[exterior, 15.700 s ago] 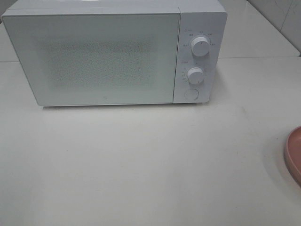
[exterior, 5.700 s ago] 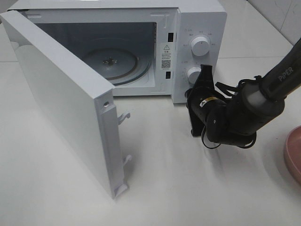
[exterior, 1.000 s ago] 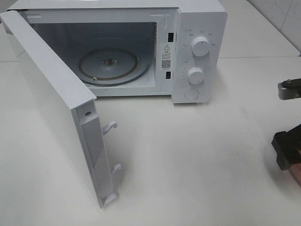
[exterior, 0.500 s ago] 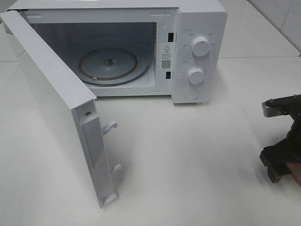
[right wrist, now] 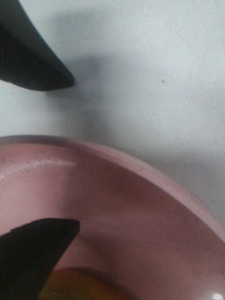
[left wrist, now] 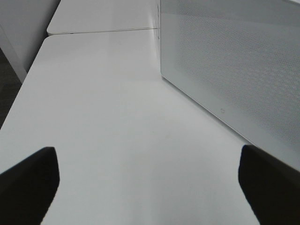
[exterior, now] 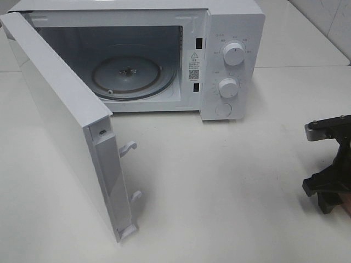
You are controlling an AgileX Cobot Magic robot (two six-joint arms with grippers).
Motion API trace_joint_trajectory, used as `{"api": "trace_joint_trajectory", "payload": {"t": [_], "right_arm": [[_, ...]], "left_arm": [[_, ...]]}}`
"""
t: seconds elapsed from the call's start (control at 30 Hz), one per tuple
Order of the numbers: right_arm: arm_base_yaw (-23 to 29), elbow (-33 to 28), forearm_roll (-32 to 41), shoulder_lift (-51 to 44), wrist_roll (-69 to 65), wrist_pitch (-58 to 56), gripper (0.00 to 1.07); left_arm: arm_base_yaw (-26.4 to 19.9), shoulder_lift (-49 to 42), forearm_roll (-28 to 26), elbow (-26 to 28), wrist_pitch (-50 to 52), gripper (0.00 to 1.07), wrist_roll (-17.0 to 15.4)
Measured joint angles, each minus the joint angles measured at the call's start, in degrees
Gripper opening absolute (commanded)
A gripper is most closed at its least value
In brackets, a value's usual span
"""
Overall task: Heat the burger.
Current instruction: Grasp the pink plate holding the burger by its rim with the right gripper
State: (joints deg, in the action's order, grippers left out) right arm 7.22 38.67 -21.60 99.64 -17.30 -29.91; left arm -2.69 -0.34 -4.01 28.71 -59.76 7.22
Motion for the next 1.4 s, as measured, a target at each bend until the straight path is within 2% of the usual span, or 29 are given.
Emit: {"api": "trace_joint_trajectory", "payload": {"t": [0.03,0.1,0.13,0.17,0.2,0.23,0.27,0.3,0.33,0.37,0.43,0.93,1.4], "right_arm": [[0.0,0.0,0.0,0.0,0.0,0.0,0.60],[0.0,0.1,-0.6,0.5,-1.0,0.1,0.49],[0.0,0.1,-0.6,0.5,-1.0,0.1,0.49],[0.0,0.1,-0.8,0.6,-1.1,0.1,0.39],[0.0,0.1,-0.8,0.6,-1.1,0.1,0.39],[0.0,0.1,-0.9,0.7,-1.4,0.1,0.32],[0.0,0.1,-0.9,0.9,-1.9,0.1,0.21],[0.0,0.1,-0.9,0.9,-1.9,0.1,0.21],[0.0,0.1,-1.1,0.9,-1.9,-0.2,0.09],[0.0,0.2,-1.1,0.9,-1.9,-0.4,0.04],[0.0,0.3,-1.6,0.9,-1.9,-0.5,0.00],[0.2,0.9,-2.3,0.9,-0.9,-3.0,0.00],[5.5,0.9,-6.0,-2.6,-5.5,-9.1,0.00]], "left_arm": [[0.0,0.0,0.0,0.0,0.0,0.96,0.0],[0.0,0.0,0.0,0.0,0.0,0.96,0.0],[0.0,0.0,0.0,0.0,0.0,0.96,0.0],[0.0,0.0,0.0,0.0,0.0,0.96,0.0],[0.0,0.0,0.0,0.0,0.0,0.96,0.0],[0.0,0.0,0.0,0.0,0.0,0.96,0.0],[0.0,0.0,0.0,0.0,0.0,0.96,0.0],[0.0,0.0,0.0,0.0,0.0,0.96,0.0],[0.0,0.0,0.0,0.0,0.0,0.96,0.0],[0.0,0.0,0.0,0.0,0.0,0.96,0.0],[0.0,0.0,0.0,0.0,0.0,0.96,0.0],[0.0,0.0,0.0,0.0,0.0,0.96,0.0],[0.0,0.0,0.0,0.0,0.0,0.96,0.0]]}}
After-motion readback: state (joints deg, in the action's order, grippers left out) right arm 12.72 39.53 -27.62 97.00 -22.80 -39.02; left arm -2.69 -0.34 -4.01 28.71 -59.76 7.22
